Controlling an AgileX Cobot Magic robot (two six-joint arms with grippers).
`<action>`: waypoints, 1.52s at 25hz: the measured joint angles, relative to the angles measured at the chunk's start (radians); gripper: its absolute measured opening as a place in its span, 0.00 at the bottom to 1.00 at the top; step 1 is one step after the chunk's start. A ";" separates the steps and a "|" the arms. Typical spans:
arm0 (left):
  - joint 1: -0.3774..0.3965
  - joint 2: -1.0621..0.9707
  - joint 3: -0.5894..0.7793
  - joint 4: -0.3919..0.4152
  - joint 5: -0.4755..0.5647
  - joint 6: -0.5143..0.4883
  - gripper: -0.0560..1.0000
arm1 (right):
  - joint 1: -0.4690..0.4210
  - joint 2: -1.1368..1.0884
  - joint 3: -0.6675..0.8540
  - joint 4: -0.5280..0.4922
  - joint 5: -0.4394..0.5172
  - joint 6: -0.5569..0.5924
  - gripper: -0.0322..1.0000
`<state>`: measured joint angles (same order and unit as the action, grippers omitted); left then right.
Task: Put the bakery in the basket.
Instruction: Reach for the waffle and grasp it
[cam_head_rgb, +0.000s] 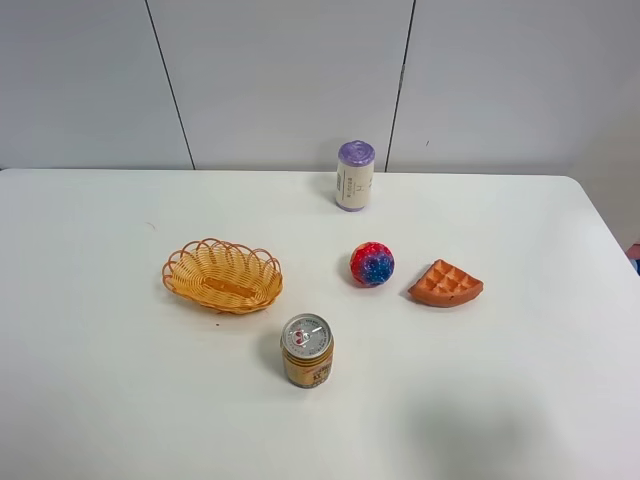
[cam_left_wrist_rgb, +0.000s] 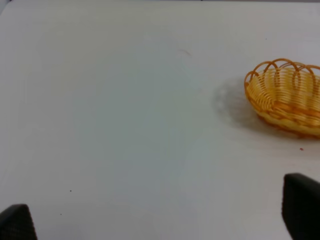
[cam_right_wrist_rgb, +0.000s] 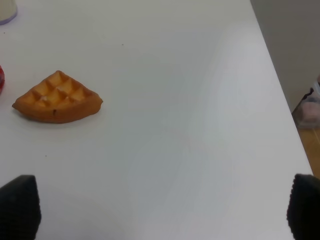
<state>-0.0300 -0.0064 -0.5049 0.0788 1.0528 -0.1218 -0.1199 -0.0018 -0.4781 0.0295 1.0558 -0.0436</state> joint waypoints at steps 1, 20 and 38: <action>0.000 0.000 0.000 0.000 0.000 0.000 1.00 | 0.000 0.000 0.000 0.000 0.000 0.000 1.00; 0.000 0.000 0.000 0.000 0.000 0.000 1.00 | 0.000 0.024 0.000 0.000 0.000 0.018 1.00; 0.000 0.000 0.000 0.000 0.000 0.000 1.00 | 0.000 0.641 -0.286 0.027 0.014 0.019 1.00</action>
<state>-0.0300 -0.0064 -0.5049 0.0788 1.0528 -0.1218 -0.1199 0.6388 -0.7642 0.0569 1.0702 -0.0245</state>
